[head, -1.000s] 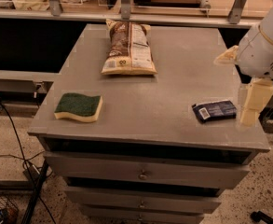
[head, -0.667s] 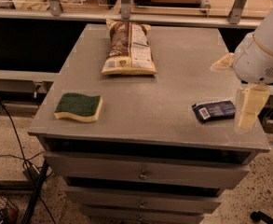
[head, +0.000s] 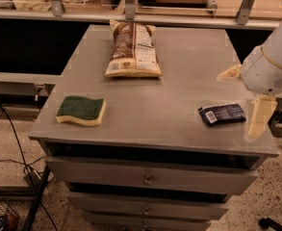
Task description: Move rxbar blueberry near sponge
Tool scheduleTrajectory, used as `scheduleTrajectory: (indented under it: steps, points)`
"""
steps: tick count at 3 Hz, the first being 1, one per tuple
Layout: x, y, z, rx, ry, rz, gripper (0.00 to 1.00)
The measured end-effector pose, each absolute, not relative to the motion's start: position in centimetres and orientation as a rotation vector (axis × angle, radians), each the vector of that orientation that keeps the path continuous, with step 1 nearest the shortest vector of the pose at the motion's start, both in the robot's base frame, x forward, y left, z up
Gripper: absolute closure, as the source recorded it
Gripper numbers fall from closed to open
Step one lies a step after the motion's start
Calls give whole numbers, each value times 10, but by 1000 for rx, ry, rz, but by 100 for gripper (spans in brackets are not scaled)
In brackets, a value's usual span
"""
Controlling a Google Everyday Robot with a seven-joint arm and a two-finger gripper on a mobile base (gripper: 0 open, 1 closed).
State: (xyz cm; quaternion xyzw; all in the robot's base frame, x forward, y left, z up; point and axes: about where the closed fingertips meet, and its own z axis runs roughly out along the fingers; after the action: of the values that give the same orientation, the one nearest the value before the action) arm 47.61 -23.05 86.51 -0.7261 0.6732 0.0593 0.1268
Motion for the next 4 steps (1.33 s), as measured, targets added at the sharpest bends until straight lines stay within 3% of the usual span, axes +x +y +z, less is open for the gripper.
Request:
scheduleTrajectory:
  steps: [1,2,4]
  points:
    - [481,-233,855,-2139,1941,174,0]
    - [485,-236,845,-2162,1942,179,16]
    - [484,-240,832,-2194,1956,184,63]
